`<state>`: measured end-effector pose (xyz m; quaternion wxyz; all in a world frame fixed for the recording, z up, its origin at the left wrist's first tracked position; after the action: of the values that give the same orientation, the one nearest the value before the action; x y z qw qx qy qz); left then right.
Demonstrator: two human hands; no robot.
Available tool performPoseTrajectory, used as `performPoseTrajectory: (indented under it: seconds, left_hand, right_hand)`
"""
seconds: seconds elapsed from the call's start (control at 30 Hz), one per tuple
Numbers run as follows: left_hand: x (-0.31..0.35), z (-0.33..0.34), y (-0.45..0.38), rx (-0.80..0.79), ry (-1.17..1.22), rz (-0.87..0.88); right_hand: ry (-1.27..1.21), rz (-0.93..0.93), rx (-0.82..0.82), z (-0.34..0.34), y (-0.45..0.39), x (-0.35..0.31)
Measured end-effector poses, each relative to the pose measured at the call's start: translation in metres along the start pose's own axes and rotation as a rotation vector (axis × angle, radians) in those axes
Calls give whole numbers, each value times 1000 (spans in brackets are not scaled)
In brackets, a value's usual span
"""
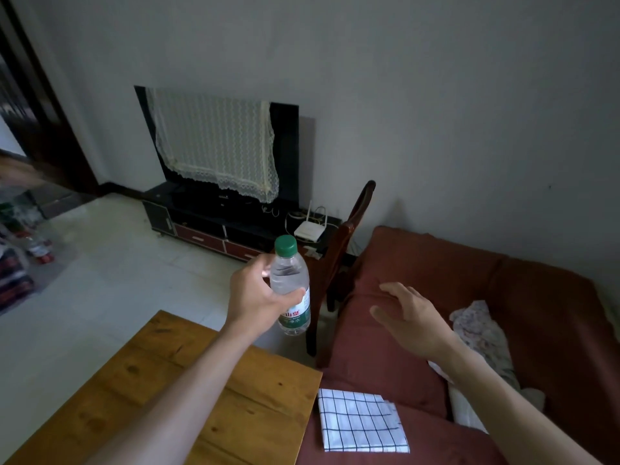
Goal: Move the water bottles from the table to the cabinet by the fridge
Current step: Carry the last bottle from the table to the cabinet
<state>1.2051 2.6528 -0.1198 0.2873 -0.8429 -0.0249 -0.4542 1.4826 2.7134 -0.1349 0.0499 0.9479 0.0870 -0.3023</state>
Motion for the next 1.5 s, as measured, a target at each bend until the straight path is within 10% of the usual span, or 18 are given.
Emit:
performPoseTrajectory:
  seconds: [0.8, 1.5]
  left_hand:
    - [-21, 8, 61, -71, 45, -26]
    - [102, -105, 284, 402, -337, -423]
  right_hand:
    - [146, 121, -126, 25, 44, 18]
    - [-24, -509, -580, 88, 136, -74]
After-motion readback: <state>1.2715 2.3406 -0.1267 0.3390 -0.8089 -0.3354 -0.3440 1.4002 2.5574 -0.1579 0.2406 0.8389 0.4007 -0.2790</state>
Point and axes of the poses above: each hand's wrist, its own y-axis away from the middle knuckle, its own z-axis out of the palm, x = y × z, the point moved 6 cm from there along -y, towards the middle knuckle, and after that the axes turned 10 degrees about z, right-handed, at the moved point
